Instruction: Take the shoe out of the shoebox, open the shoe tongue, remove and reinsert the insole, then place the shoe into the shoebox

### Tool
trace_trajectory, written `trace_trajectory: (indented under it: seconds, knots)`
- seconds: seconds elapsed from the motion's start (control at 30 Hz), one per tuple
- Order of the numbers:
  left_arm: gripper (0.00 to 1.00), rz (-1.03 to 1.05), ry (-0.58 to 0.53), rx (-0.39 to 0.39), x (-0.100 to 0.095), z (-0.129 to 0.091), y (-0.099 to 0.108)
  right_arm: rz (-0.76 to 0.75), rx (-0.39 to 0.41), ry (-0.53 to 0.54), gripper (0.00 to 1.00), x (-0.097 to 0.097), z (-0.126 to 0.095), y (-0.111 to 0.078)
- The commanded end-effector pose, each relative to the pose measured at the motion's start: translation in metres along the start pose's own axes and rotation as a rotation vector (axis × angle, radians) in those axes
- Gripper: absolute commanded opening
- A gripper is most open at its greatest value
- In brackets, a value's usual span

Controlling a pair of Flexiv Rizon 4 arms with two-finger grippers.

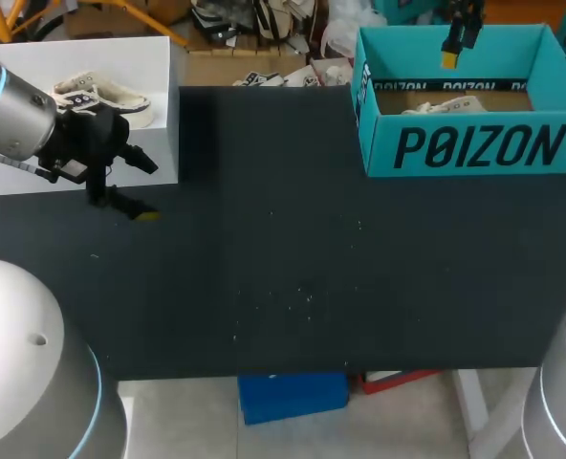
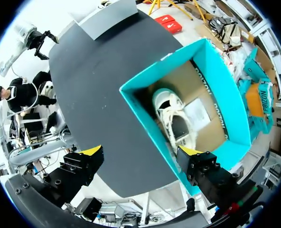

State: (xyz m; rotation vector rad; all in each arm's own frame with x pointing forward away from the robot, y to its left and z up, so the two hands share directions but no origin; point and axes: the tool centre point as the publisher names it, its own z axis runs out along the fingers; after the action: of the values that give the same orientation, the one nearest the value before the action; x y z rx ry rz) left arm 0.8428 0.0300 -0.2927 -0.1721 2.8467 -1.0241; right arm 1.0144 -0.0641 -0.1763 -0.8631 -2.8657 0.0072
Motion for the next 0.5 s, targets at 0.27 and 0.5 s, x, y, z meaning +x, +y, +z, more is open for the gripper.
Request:
trace_trajectory:
  seconds: [0.27, 0.5]
  knots:
    - [1.0, 0.002, -0.004, 0.002, 0.0, 0.001, 0.001, -0.024, -0.063, -0.554, 1.0, 0.103, 0.047, 0.003]
    - [1.0, 0.002, -0.004, 0.002, 0.0, 0.001, 0.001, -0.065, 0.017, -0.437, 1.0, 0.126, 0.087, 0.007]
